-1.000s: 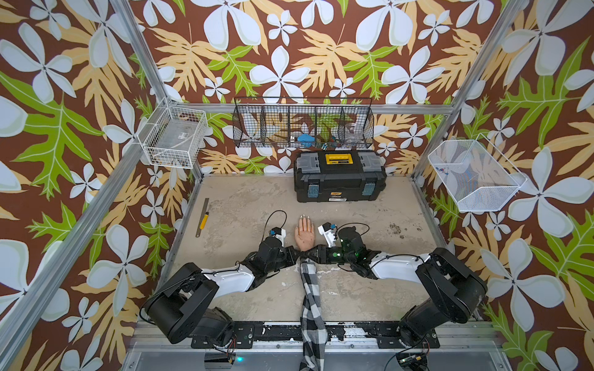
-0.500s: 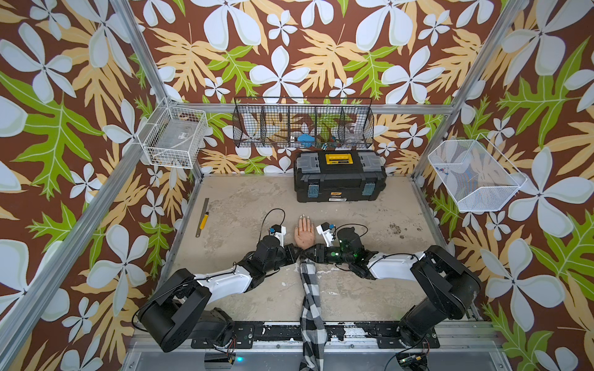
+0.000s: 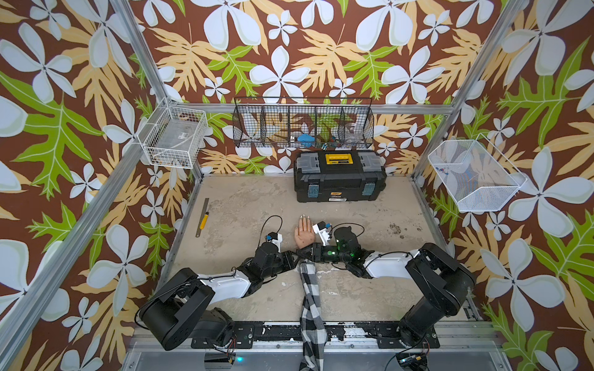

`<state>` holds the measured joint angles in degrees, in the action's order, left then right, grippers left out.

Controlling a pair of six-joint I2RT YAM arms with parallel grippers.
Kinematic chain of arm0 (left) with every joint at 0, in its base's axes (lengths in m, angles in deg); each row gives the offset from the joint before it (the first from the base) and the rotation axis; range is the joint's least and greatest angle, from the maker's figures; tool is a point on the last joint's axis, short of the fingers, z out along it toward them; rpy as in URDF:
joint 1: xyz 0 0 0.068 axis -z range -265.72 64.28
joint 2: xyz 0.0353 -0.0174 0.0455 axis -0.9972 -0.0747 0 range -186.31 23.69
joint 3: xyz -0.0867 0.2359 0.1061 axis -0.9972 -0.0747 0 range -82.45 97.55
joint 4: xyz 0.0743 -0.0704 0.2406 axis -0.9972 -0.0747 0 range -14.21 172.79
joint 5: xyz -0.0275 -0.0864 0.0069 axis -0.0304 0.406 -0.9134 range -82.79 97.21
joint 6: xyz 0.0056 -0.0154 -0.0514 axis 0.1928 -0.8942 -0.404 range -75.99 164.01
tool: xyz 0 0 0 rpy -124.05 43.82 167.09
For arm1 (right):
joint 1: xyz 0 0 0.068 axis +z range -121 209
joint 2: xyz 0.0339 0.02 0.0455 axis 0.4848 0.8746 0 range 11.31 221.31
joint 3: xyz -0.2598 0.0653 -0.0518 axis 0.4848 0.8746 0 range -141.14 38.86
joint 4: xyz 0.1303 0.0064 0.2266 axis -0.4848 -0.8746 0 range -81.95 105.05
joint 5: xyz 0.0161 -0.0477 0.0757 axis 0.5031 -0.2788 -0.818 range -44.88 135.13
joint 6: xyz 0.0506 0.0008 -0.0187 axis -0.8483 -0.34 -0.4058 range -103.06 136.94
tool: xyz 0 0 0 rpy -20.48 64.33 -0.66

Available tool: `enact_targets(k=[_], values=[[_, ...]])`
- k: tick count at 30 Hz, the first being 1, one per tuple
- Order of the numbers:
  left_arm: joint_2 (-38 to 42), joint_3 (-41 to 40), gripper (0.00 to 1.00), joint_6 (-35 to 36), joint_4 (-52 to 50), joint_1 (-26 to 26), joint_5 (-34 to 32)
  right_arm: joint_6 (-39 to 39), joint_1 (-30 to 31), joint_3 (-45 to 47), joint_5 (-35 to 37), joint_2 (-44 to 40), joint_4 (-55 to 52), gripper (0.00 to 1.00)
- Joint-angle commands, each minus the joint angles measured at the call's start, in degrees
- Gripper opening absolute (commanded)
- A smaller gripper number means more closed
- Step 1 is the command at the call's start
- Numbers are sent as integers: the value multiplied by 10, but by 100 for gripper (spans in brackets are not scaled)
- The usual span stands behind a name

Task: Take off the watch
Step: Untie the watch from the hand.

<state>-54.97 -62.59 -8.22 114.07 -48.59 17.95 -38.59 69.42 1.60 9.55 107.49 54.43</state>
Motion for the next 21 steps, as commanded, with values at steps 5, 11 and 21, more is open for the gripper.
enact_targets(k=[5,11,21], values=[[-3,-6,43,0,19,0,-11,1,3,-15,-12,0,-1,44],[3,-4,43,4,14,0,-8,93,-6,-30,15,-91,-131,45],[29,2,44,14,-16,0,-12,347,-40,-12,174,-149,-301,63]])
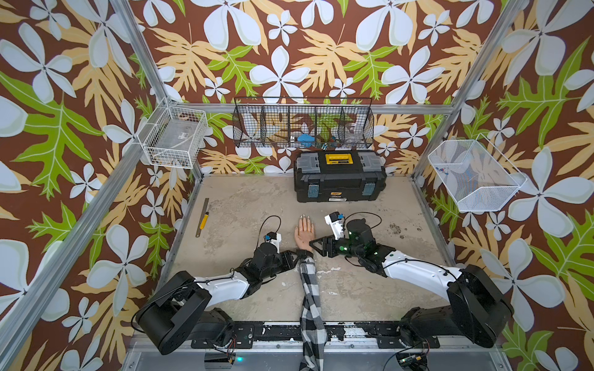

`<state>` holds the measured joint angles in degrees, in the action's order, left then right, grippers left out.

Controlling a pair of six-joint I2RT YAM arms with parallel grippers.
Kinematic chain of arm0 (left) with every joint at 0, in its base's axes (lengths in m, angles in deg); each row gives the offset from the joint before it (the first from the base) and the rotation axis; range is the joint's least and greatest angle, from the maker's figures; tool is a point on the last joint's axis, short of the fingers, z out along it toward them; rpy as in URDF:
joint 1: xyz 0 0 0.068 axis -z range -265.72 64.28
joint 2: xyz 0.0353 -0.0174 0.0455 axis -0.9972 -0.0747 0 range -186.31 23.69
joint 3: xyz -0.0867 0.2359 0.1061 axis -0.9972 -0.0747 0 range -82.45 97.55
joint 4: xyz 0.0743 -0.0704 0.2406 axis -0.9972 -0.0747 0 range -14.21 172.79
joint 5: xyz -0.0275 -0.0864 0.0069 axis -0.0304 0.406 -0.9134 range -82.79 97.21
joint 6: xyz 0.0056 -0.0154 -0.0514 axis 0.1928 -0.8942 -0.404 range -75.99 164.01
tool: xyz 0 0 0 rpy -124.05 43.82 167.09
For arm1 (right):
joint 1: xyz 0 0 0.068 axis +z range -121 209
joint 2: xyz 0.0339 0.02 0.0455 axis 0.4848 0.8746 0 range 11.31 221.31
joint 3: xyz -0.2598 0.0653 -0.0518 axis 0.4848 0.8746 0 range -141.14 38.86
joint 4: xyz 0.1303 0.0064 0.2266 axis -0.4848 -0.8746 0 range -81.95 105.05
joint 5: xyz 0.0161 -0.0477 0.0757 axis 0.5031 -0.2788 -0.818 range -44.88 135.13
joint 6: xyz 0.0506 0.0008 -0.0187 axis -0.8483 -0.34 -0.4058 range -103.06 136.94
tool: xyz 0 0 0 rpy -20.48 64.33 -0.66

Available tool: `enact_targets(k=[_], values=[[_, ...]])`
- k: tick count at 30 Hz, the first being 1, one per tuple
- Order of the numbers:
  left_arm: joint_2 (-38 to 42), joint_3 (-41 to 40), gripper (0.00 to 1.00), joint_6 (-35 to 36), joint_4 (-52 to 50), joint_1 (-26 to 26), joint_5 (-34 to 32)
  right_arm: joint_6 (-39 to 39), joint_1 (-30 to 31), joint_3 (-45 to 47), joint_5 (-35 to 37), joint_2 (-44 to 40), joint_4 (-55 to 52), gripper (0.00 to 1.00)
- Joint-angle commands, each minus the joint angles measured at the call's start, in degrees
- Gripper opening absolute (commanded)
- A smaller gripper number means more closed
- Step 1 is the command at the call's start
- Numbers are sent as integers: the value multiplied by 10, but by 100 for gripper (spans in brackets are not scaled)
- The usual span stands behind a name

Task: Take off the watch
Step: Untie the watch from the hand, then take off the watch from the hand.

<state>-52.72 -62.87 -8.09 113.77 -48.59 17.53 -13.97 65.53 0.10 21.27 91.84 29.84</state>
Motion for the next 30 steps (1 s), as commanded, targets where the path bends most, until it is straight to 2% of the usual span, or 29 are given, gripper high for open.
enact_targets(k=[1,6,11,19,30], values=[[11,7,44,14,-19,0,-9,118,-1,6,60,14,-51,63],[49,11,46,23,-58,0,-15,145,0,20,50,28,-23,59],[68,13,49,31,-87,0,11,167,20,5,61,46,-42,55],[47,-4,54,3,-52,23,22,227,31,-9,75,71,-45,54],[-28,28,54,-9,-17,80,9,253,37,-18,57,88,-34,52]])
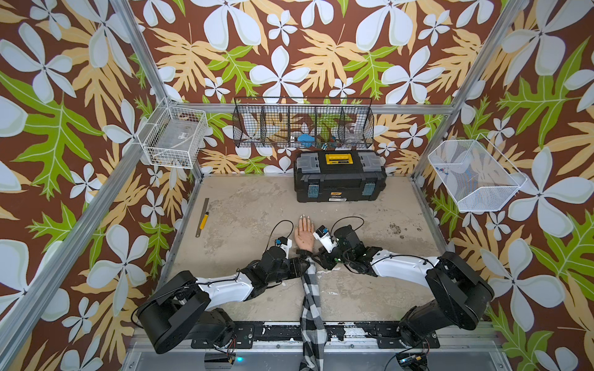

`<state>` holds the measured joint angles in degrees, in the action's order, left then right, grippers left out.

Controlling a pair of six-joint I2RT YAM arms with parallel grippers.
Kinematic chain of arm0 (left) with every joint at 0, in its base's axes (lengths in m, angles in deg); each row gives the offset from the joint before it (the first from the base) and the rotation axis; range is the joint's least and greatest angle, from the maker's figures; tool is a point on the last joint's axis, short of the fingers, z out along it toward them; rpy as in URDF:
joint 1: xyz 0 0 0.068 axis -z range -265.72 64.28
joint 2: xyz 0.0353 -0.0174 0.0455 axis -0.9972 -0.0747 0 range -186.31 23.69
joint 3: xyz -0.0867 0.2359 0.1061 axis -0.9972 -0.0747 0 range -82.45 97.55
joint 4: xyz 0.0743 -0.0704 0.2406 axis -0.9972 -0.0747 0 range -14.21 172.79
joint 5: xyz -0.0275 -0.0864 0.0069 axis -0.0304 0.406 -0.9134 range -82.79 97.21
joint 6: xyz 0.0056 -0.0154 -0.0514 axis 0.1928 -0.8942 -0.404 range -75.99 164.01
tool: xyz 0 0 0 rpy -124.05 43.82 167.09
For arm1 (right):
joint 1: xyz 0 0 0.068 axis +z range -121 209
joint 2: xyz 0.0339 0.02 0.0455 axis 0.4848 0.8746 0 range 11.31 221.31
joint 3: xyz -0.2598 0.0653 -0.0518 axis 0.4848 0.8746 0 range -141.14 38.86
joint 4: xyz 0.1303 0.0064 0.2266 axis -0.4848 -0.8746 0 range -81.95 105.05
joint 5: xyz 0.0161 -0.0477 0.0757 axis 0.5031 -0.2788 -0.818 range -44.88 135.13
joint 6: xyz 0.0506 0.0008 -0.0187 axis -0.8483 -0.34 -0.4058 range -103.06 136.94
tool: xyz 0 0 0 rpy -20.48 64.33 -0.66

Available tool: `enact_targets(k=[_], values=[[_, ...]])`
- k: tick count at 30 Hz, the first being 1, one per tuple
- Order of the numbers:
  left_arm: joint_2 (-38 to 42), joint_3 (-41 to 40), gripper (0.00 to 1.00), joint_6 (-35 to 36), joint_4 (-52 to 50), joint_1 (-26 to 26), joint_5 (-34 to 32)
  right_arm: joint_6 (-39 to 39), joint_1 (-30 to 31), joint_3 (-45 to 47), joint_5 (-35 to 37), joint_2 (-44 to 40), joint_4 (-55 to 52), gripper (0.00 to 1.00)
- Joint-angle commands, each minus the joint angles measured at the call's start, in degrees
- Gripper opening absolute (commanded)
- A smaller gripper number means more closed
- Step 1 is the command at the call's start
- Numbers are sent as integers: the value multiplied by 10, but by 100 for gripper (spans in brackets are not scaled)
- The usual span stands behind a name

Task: Take off the watch
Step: Take off the watch from the hand.

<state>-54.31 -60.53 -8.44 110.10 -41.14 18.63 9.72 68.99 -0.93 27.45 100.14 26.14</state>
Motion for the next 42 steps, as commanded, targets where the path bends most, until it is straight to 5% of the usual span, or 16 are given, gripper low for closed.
enact_targets(k=[1,29,42], values=[[-18,4,54,-6,22,6,-2,20,3,-9,-5,7,3,52],[-13,-38,48,15,13,-4,-25,77,17,-71,-45,70,-54,52],[-23,-40,47,13,24,-7,-22,72,18,-63,-25,66,-58,36]])
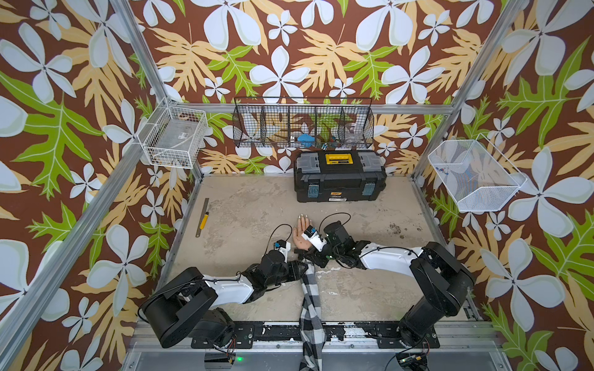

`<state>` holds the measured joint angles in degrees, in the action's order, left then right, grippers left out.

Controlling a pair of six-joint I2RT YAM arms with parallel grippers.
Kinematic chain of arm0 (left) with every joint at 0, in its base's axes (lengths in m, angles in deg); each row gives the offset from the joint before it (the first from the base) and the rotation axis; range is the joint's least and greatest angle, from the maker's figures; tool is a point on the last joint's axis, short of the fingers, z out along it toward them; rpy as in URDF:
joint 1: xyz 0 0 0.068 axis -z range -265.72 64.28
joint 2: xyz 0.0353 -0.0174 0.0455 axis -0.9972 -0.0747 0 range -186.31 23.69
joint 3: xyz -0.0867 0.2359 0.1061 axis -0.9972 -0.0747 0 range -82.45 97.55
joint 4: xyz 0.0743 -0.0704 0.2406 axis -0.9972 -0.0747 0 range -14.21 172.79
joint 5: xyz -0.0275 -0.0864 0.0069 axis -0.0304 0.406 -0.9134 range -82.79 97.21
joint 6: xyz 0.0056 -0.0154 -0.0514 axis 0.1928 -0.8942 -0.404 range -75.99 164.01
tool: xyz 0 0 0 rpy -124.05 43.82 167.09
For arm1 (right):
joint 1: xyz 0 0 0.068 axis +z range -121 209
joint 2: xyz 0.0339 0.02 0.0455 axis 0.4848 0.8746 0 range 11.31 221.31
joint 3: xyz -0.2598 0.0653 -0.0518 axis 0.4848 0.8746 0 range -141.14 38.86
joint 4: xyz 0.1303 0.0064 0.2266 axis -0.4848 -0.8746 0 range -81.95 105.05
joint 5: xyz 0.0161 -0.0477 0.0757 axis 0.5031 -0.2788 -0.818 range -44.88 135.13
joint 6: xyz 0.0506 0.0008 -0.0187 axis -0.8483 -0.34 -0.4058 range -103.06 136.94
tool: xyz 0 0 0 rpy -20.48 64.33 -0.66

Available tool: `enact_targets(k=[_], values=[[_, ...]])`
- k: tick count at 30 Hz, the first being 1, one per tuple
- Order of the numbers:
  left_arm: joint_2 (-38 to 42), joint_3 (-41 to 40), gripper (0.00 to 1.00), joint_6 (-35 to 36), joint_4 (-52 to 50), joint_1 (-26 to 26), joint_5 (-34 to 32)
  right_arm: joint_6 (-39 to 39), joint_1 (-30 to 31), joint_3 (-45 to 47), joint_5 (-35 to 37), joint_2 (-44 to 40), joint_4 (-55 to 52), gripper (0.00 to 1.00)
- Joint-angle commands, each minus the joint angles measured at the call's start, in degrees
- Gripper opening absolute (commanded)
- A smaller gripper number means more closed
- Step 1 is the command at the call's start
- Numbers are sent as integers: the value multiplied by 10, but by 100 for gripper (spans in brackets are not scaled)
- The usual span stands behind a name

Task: Take off the watch
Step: Take off the watch from the hand.

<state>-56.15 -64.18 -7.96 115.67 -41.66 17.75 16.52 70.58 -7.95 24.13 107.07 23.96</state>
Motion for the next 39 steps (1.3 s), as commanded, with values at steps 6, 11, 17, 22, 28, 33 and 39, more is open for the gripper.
enact_targets(k=[6,11,17,22,28,33,39], values=[[-5,-2,47,7,-31,-1,-12,-10,2,24,46,-25,-33,31],[-6,-2,47,6,-28,-1,-12,-16,2,33,72,-32,-38,29],[-11,0,47,6,-26,-1,-11,-28,1,36,119,-29,-46,26],[-15,4,47,6,-26,-1,-10,-35,2,43,116,-44,-36,19],[-18,6,47,5,-23,-1,-9,-42,2,44,111,-50,-34,13],[-18,6,47,5,-22,-1,-8,-60,1,53,112,-57,-16,22],[-17,6,46,4,-22,-1,-7,-82,5,46,136,-48,-8,25]])
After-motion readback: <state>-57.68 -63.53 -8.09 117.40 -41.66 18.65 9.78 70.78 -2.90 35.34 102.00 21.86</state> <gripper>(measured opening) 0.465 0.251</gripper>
